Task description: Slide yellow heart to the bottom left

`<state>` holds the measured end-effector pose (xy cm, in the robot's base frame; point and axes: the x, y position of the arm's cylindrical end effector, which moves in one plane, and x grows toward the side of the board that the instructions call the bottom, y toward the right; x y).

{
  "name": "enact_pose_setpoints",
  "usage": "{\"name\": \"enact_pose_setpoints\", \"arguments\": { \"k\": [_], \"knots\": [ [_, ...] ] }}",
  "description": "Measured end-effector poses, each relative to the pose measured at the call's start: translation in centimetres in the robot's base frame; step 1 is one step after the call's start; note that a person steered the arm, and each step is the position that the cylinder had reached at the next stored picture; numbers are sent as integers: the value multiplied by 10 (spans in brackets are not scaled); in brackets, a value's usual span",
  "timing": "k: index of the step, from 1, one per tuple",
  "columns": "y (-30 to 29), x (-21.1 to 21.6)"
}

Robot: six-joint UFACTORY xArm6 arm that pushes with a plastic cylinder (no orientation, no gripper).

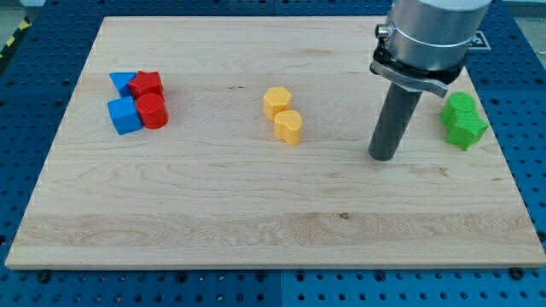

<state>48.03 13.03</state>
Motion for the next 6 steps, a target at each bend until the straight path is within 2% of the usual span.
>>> {"name": "enact_pose_setpoints", "arguments": {
  "k": [2, 3, 6],
  "knots": [
    [-24, -35],
    [-71, -37],
    [-106, -57]
  ]
}}
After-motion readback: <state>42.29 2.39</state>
